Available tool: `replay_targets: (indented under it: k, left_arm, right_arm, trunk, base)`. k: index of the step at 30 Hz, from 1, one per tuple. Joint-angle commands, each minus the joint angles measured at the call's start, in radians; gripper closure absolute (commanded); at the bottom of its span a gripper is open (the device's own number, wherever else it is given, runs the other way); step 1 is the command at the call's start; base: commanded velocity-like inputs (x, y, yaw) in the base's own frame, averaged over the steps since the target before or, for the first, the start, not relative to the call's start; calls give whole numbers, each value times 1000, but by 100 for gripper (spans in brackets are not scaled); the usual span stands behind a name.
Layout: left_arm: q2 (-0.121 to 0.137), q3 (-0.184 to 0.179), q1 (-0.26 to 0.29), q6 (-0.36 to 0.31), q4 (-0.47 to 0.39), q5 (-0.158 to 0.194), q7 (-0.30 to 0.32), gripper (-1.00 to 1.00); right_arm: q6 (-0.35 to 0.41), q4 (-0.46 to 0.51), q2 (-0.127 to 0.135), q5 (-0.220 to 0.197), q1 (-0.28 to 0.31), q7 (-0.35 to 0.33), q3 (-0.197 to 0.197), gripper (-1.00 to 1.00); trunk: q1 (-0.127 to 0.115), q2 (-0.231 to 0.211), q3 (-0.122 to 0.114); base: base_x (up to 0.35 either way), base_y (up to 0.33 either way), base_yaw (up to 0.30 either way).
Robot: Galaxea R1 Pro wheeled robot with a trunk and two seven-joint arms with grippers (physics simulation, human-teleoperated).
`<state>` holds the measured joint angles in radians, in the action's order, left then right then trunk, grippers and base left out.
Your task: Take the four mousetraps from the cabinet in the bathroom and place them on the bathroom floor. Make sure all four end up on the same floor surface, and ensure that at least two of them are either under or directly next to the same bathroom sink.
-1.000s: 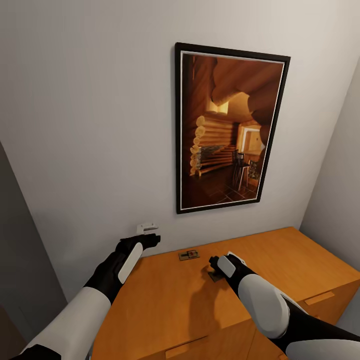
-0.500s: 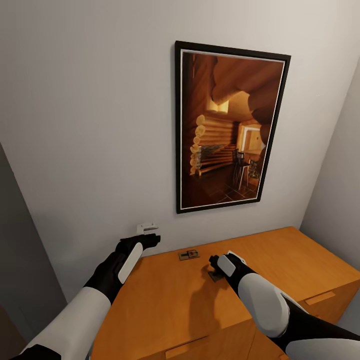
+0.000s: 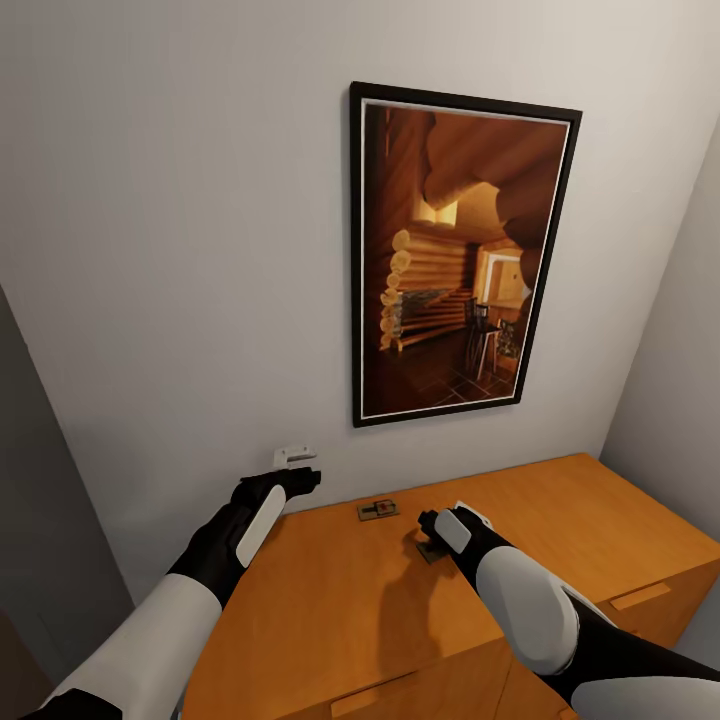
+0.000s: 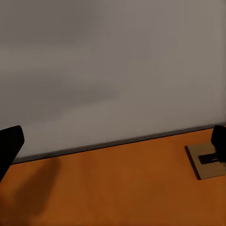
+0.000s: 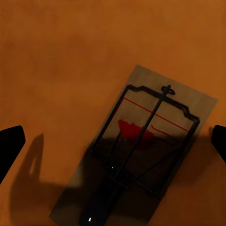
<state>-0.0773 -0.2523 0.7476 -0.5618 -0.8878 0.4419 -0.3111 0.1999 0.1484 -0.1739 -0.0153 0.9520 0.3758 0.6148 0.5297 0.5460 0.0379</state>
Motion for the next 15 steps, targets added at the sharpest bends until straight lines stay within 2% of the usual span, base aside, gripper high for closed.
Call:
replay_targets:
  k: [1,14,15]
  left_arm:
    - [1,-2,1,-3,-1,11,-10,-100]
    - [1,-2,1,-3,-1,11,-10,-100]
    - [1,-2,1,-3,-1,11,-10,-100]
  right_arm:
    - [9,2,-1,-2,-45,7,6,-100]
    - [9,2,-1,-4,-45,12,8,-100]
    - [9,2,-1,-4,-45,12,8,100]
  trunk:
    - [1,1,2]
    - [1,1,2]
    - [1,1,2]
  base:
    - [0,0,0]
    - [0,0,0]
    - [0,0,0]
